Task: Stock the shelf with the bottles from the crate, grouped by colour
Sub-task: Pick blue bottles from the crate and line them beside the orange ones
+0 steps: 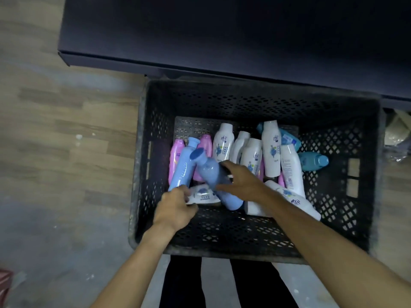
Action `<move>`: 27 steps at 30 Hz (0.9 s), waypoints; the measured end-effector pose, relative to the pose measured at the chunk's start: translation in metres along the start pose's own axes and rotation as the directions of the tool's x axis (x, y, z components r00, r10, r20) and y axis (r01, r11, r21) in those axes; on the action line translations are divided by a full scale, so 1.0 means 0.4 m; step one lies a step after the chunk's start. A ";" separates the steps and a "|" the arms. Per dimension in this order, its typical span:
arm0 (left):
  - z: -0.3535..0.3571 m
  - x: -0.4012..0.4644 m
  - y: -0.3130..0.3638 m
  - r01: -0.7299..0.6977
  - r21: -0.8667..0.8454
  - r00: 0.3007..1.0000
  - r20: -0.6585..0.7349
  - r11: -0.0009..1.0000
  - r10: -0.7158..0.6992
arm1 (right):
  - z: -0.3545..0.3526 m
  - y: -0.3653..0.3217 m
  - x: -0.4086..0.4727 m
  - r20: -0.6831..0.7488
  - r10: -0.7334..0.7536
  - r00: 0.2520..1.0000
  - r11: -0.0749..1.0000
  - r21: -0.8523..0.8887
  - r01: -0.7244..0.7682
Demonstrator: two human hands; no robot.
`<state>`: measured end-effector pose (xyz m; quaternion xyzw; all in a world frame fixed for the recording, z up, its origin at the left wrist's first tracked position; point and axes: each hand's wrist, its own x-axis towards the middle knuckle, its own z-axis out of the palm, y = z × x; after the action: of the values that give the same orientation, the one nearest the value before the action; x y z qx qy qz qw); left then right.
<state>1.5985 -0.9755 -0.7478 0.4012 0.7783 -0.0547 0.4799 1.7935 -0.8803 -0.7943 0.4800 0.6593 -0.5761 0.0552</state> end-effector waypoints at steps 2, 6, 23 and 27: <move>0.014 0.003 0.038 -0.068 -0.097 0.995 0.066 0.993 0.075 | -0.066 -0.049 -0.035 -0.054 -0.017 0.998 0.993 0.112 0.023; -0.002 -0.025 0.163 -0.207 -0.515 0.969 0.006 0.832 0.246 | -0.198 -0.184 -0.107 -0.120 -0.046 0.992 0.938 0.336 0.084; -0.522 -0.418 0.542 -0.751 -0.409 0.660 -0.423 0.519 0.621 | -0.548 -0.790 -0.536 -0.676 -0.229 0.700 0.893 0.140 0.428; -0.661 -0.523 0.602 -0.839 -0.289 0.544 -0.487 0.462 0.683 | -0.596 -0.935 -0.629 -0.750 -0.324 0.577 0.866 0.010 0.500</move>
<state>1.6211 -0.8091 -0.3693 0.5759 0.5606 0.4302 0.4111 1.7815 -0.7834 -0.2937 0.5032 0.6508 -0.4033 -0.4007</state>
